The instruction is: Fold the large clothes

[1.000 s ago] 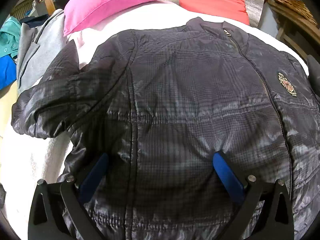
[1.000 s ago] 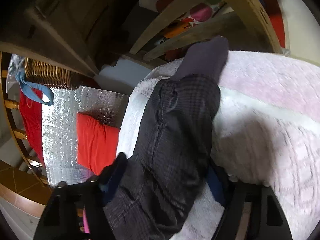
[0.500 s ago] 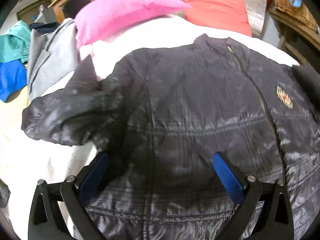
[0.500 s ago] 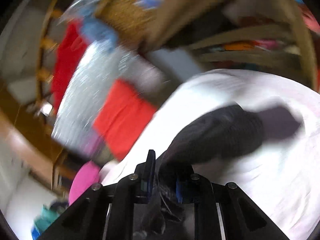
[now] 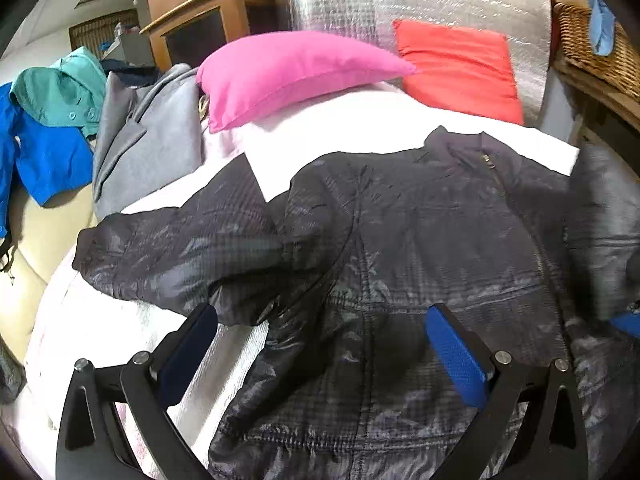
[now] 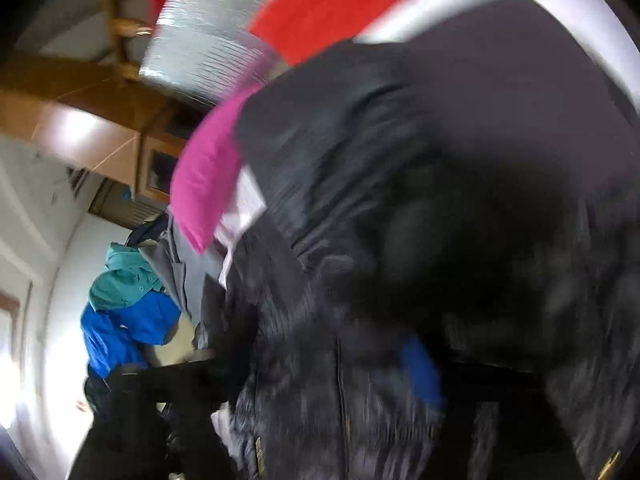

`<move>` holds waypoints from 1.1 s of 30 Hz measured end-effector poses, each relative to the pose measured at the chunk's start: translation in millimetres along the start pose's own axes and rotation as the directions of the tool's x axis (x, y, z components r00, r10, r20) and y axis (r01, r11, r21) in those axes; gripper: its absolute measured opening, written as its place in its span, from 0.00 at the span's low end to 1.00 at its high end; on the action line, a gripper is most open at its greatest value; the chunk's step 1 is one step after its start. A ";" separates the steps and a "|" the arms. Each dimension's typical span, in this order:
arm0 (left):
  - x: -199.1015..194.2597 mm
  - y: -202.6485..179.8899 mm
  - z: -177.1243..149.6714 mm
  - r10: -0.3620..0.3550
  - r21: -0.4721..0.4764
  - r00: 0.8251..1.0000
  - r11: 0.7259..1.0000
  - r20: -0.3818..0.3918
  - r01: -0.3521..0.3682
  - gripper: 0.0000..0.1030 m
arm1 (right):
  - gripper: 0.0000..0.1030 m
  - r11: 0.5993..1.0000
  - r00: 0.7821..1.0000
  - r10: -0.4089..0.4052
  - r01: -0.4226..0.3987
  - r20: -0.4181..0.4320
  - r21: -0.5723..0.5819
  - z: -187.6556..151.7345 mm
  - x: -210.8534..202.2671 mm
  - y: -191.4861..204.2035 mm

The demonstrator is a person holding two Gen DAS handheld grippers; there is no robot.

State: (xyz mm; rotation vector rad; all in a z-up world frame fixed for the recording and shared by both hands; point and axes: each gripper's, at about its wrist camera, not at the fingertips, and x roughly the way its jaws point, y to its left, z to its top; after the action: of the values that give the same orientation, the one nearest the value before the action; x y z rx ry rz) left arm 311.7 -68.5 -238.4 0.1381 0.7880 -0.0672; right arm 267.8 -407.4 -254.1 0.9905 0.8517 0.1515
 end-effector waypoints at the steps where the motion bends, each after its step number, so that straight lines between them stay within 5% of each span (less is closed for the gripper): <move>1: -1.4 -0.4 -0.9 -0.017 0.002 1.000 1.000 0.005 0.017 1.00 | 0.75 1.000 1.000 0.008 -0.008 -0.001 0.023 -0.8 -4.6 -2.8; 6: -11.6 -11.3 -7.1 -0.154 0.014 0.988 0.988 -0.003 0.154 1.00 | 0.75 0.994 0.992 0.099 -0.102 0.079 0.034 -11.0 -67.3 -14.8; 12: -37.0 -53.1 0.0 -0.264 0.012 0.964 0.964 -0.023 0.264 1.00 | 0.74 0.994 0.940 -0.052 0.016 0.338 0.108 16.6 -123.0 -53.9; 16: -42.0 -101.3 20.0 -0.259 0.029 0.965 0.965 -0.029 0.260 1.00 | 0.43 0.965 0.932 -0.171 0.094 0.318 0.245 40.7 -120.3 -82.4; 20: -24.2 -157.5 34.6 -0.249 0.104 0.964 0.961 -0.089 0.258 1.00 | 0.43 0.932 0.926 -0.254 0.157 0.278 0.328 57.8 -113.4 -95.0; 25: 11.1 -211.6 42.3 -0.195 0.137 0.966 0.966 -0.170 0.219 1.00 | 0.43 0.929 0.936 -0.249 0.158 0.250 0.334 72.1 -103.7 -102.7; 30: 44.5 -236.6 37.7 -0.190 0.132 0.947 0.964 -0.260 0.230 1.00 | 0.44 0.910 0.928 -0.281 0.177 0.244 0.374 67.5 -109.9 -122.7; 31: 46.8 -233.7 38.7 -0.217 0.107 0.943 0.962 -0.251 0.250 0.98 | 0.44 0.911 0.931 -0.275 0.173 0.238 0.375 66.5 -107.8 -124.1; 33: 48.2 -226.7 41.0 -0.274 0.073 0.932 0.952 -0.238 0.298 0.77 | 0.44 0.917 0.935 -0.267 0.172 0.233 0.360 67.1 -104.1 -121.1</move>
State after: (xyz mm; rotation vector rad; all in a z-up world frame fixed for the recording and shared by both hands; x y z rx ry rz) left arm 349.1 -299.3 -266.4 0.1339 1.0290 -0.3778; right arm 213.2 -570.6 -273.0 1.1907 0.7349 -0.3339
